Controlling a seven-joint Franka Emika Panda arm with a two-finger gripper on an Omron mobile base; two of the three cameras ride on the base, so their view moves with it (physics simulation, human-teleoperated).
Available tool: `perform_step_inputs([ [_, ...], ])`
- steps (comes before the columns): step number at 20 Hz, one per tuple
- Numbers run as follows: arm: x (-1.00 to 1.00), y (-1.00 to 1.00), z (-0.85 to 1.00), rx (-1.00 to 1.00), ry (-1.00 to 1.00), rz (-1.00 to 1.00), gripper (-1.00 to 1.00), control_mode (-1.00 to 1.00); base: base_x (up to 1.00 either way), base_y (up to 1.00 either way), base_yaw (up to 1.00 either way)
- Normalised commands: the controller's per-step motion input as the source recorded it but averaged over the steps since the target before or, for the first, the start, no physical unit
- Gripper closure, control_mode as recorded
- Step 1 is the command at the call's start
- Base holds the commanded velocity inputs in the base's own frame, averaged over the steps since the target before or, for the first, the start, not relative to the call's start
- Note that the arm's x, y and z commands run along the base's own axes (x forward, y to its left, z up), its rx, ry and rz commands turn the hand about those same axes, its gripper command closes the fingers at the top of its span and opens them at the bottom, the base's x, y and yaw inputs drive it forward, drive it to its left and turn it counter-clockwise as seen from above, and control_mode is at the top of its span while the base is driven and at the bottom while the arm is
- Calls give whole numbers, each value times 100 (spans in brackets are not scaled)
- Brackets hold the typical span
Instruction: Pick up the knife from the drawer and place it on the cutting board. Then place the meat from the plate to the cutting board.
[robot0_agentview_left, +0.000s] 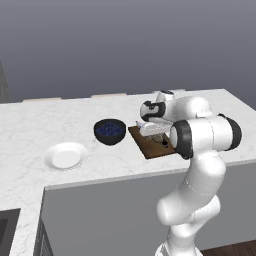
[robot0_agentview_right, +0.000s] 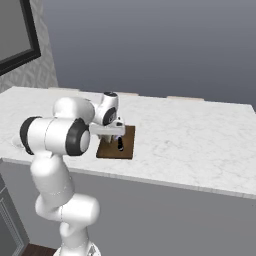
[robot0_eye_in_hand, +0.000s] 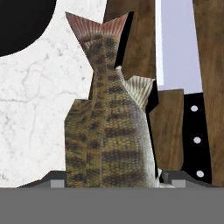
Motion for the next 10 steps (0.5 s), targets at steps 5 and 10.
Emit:
perform_step_inputs([
  [5, 52, 0, -30, 0, 4, 0, 100, -100, 0, 0, 0],
  [10, 39, 0, -29, 0, 5, 0, 100, -100, 0, 0, 0],
])
